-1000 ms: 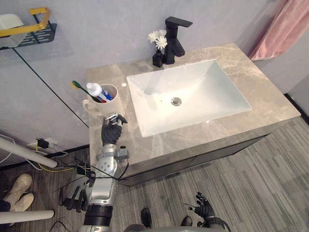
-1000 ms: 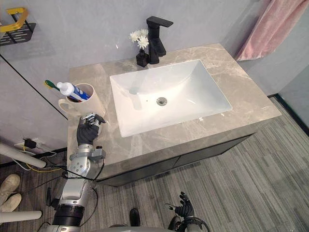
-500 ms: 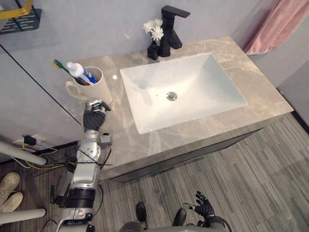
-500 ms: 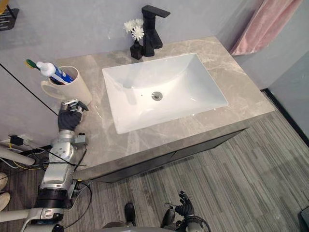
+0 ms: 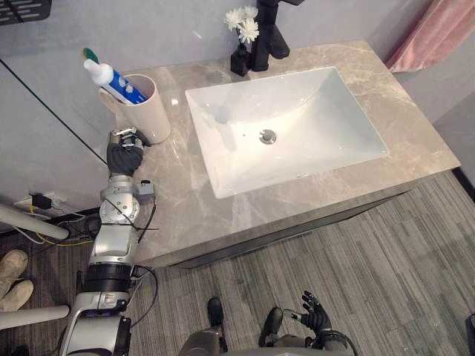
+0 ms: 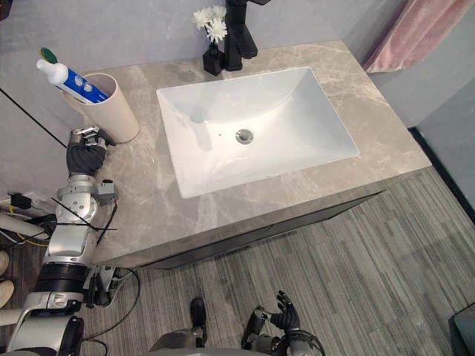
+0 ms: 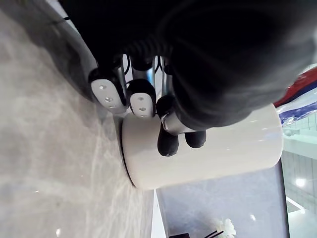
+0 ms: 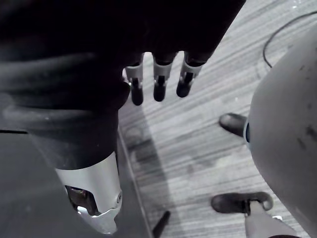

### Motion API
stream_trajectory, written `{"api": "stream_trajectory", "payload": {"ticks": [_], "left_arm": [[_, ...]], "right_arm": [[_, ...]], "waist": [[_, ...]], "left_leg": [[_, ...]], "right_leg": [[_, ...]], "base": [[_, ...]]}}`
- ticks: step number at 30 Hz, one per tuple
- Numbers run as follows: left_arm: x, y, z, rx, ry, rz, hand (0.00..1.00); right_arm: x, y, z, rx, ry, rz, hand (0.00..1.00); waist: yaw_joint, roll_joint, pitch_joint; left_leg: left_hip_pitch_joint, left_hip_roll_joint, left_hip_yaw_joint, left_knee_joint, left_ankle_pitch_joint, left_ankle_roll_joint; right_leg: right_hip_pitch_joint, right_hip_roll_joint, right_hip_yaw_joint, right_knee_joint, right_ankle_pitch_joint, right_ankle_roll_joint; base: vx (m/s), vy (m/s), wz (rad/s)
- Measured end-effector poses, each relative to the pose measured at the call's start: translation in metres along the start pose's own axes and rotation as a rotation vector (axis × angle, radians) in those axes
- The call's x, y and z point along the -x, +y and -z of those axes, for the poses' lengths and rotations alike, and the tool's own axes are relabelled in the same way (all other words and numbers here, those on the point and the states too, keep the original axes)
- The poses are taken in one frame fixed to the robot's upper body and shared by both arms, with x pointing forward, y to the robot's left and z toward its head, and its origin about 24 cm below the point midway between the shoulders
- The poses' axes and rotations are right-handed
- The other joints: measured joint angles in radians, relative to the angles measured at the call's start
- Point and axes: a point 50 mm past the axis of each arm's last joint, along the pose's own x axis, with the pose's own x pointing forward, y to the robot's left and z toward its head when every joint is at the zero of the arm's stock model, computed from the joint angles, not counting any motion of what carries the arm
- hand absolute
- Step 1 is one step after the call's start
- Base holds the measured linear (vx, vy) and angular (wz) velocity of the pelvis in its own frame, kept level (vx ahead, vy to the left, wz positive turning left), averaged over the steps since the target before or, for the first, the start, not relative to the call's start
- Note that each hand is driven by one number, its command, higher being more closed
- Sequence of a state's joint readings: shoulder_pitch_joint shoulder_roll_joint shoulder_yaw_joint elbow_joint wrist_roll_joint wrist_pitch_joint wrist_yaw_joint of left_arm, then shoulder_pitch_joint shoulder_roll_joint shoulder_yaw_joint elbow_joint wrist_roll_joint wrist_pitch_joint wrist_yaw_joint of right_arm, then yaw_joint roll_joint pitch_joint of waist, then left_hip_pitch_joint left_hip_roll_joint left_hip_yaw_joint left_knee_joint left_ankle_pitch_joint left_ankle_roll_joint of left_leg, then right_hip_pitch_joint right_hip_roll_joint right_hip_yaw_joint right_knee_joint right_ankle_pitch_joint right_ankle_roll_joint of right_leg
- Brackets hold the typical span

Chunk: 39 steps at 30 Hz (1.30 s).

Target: Organize washtable

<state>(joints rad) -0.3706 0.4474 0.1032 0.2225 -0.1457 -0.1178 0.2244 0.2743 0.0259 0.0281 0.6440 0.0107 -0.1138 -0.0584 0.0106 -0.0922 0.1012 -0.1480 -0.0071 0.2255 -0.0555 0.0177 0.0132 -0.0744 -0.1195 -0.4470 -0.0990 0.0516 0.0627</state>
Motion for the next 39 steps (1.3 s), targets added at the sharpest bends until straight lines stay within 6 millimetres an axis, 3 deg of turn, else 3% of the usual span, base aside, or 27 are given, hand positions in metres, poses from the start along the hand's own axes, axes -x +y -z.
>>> {"api": "stream_trajectory", "payload": {"ticks": [9,13,17,22,23,24,26,27,29,32,35,37,38,39], "left_arm": [[0.002,0.000,0.003,0.004,0.011,0.001,1.00],[0.023,0.007,0.012,0.072,0.037,-0.033,1.00],[0.063,0.038,0.032,0.111,0.117,-0.138,1.00],[0.118,0.071,0.037,0.144,0.148,-0.331,1.00],[0.155,0.088,0.046,0.124,0.217,-0.469,1.00],[0.177,0.096,0.052,0.117,0.267,-0.554,1.00],[0.198,0.102,0.057,0.120,0.316,-0.647,1.00],[0.215,0.107,0.060,0.108,0.354,-0.715,0.00],[0.234,0.111,0.068,0.097,0.415,-0.789,0.00],[0.273,0.102,0.107,0.102,0.654,-0.886,0.00],[0.318,0.075,0.148,0.121,0.988,-0.874,0.00],[0.337,0.058,0.163,0.143,1.132,-0.851,0.00],[0.345,0.048,0.170,0.166,1.204,-0.835,0.00],[0.350,0.042,0.173,0.190,1.245,-0.834,0.00]], "right_arm": [[0.000,-0.002,-0.001,0.002,-0.002,0.006,0.00],[-0.002,-0.006,-0.002,-0.020,-0.002,0.023,0.00],[-0.005,-0.004,-0.002,-0.017,0.012,0.019,0.00],[-0.004,-0.007,0.004,-0.018,0.035,0.027,0.00],[-0.004,-0.011,0.006,-0.030,0.043,0.046,0.00],[-0.003,-0.014,0.008,-0.039,0.053,0.058,0.00],[-0.002,-0.013,0.012,-0.044,0.067,0.062,0.00],[-0.002,-0.012,0.013,-0.047,0.070,0.061,0.00],[-0.002,-0.010,0.012,-0.053,0.068,0.059,0.00],[-0.003,-0.006,0.010,-0.068,0.065,0.069,0.00],[-0.004,0.001,0.012,-0.082,0.076,0.062,0.00],[-0.005,0.004,0.013,-0.077,0.090,0.064,0.00],[-0.007,0.005,0.011,-0.072,0.086,0.058,0.00],[-0.008,0.007,0.009,-0.071,0.081,0.054,0.00]], "waist": [[0.002,0.007,0.008],[0.003,0.015,0.013],[0.013,0.020,0.015],[0.066,0.040,0.013],[0.070,0.061,-0.005],[0.082,0.073,-0.014],[0.088,0.079,-0.028],[0.091,0.080,-0.038],[0.092,0.082,-0.044],[0.093,0.079,-0.050],[0.107,0.062,-0.060],[0.113,0.051,-0.064],[0.111,0.044,-0.063],[0.109,0.042,-0.061]], "left_leg": [[0.000,-0.008,-0.007,0.000,0.004,0.006],[0.014,-0.010,-0.021,0.000,0.005,0.007],[0.050,-0.009,-0.029,0.000,0.004,0.008],[0.086,-0.014,-0.040,0.006,-0.009,0.009],[0.095,-0.017,-0.065,0.010,-0.021,0.010],[0.110,-0.017,-0.074,0.010,-0.021,0.010],[0.113,-0.016,-0.088,0.013,-0.022,0.010],[0.105,-0.016,-0.102,0.021,-0.023,0.012],[0.095,-0.016,-0.118,0.026,-0.025,0.013],[0.067,-0.015,-0.167,0.054,-0.022,0.009],[0.046,-0.015,-0.204,0.067,-0.011,0.003],[0.025,-0.016,-0.221,0.074,-0.014,-0.003],[0.016,-0.012,-0.210,0.081,-0.031,0.006],[-0.002,0.017,-0.114,0.117,-0.055,0.013]], "right_leg": [[0.004,-0.001,-0.007,0.000,0.001,0.002],[0.023,-0.003,-0.018,0.000,0.001,0.002],[0.063,-0.006,-0.021,0.000,0.001,0.002],[0.109,-0.021,-0.022,0.001,-0.013,0.017],[0.129,-0.025,-0.045,0.014,-0.028,0.020],[0.141,-0.030,-0.059,0.032,-0.042,0.025],[0.153,-0.033,-0.080,0.047,-0.055,0.025],[0.161,-0.033,-0.105,0.050,-0.061,0.026],[0.161,-0.035,-0.129,0.067,-0.074,0.027],[0.163,-0.033,-0.187,0.079,-0.087,0.022],[0.164,-0.026,-0.238,0.079,-0.091,0.017],[0.164,-0.024,-0.257,0.079,-0.096,0.015],[0.164,-0.025,-0.271,0.083,-0.100,0.015],[0.164,-0.027,-0.283,0.084,-0.101,0.014]], "base": [[-0.01,0.020,0.02],[0.03,0.029,0.09],[0.01,0.029,0.06],[-0.03,0.047,0.12],[-0.05,0.041,0.41],[-0.04,0.028,0.41],[-0.01,-0.001,0.33],[-0.03,-0.026,0.43],[-0.03,-0.024,0.42],[0.00,-0.017,0.49],[0.04,-0.018,0.37],[-0.01,0.000,0.30],[-0.04,0.010,0.33],[-0.02,-0.002,0.33]]}}
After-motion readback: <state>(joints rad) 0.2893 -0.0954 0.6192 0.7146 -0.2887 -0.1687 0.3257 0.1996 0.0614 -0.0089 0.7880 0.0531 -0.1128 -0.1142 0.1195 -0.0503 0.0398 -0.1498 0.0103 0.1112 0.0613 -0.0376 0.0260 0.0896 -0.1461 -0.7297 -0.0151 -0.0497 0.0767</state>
